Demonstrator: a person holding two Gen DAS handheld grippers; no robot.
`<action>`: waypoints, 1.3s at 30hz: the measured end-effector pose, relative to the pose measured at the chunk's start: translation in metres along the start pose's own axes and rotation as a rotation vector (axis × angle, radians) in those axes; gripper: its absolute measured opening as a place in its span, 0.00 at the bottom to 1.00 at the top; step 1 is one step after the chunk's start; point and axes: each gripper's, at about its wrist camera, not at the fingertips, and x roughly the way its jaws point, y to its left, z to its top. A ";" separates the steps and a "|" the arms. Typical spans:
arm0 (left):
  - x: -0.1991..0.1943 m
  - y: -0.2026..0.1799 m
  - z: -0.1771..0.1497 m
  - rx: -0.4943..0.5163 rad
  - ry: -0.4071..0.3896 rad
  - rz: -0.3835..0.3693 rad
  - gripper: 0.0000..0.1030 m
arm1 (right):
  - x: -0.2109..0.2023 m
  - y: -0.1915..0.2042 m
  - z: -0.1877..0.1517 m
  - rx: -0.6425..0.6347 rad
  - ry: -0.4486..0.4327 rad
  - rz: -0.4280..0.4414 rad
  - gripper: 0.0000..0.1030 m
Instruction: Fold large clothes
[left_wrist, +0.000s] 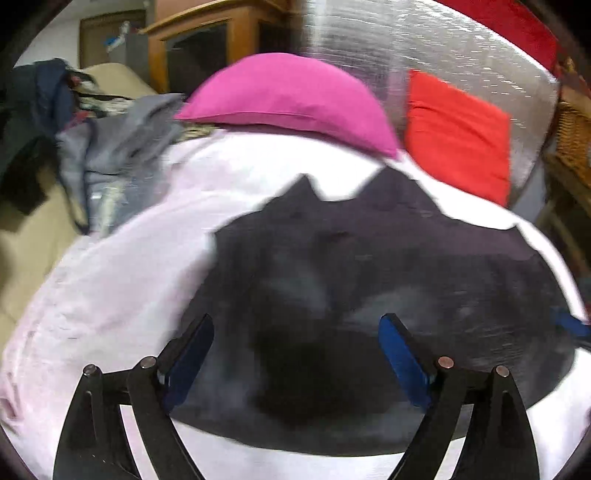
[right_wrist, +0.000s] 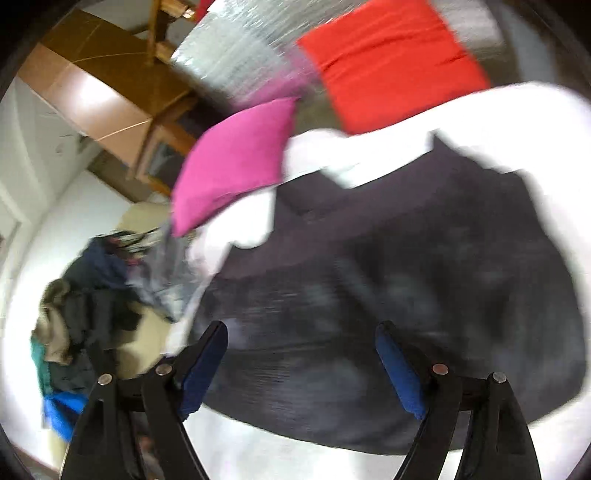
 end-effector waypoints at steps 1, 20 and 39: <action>0.002 -0.013 0.000 0.016 -0.007 -0.027 0.88 | 0.013 0.002 0.002 0.016 0.008 0.034 0.82; 0.011 -0.019 -0.005 0.110 -0.020 0.091 0.96 | 0.009 -0.002 -0.009 -0.041 0.009 -0.150 0.81; -0.016 -0.003 -0.011 0.015 -0.043 0.077 0.97 | -0.018 0.004 -0.012 -0.223 -0.023 -0.363 0.81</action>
